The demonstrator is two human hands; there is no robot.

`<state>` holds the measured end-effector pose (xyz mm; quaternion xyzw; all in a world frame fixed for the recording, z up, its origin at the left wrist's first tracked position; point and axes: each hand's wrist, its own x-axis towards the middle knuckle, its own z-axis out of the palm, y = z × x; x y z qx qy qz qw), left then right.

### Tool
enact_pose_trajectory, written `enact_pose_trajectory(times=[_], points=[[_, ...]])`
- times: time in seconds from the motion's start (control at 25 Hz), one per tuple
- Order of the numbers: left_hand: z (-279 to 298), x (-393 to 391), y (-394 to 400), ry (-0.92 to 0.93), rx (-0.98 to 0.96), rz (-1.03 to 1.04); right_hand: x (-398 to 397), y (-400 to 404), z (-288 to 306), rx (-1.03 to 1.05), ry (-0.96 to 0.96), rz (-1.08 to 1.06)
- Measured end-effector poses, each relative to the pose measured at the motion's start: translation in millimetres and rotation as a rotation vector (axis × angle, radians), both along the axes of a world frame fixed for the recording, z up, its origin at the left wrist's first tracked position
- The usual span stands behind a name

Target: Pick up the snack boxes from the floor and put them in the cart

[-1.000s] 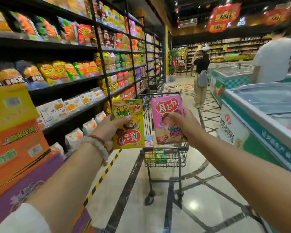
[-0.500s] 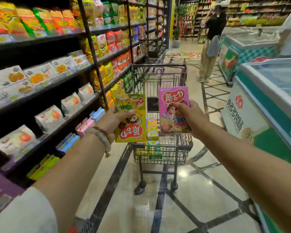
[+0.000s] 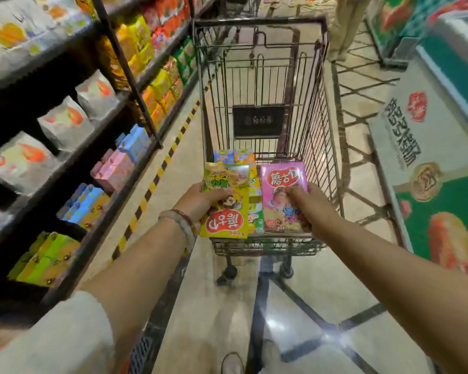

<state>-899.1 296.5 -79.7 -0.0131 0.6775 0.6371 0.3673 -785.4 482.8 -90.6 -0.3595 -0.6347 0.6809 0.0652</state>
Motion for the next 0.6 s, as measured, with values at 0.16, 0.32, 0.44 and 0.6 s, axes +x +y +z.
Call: enact_pose_trajectory(times=[0.16,0.32,0.44,0.6], points=[[-49,-35,35,-0.031,-0.154,0.113,-43,31,-37,-0.035,-0.087,0.008],[-94,-68,74,-0.013,-0.317,0.148,-79,62,-87,-0.127,-0.159,0.014],[-137,-86,95,0.037,-0.351,0.135,-98,75,-132,-0.152,-0.262,0.013],[-190,-90,106,0.205,-0.624,-0.012,-117,80,-191,-0.215,-0.383,0.008]])
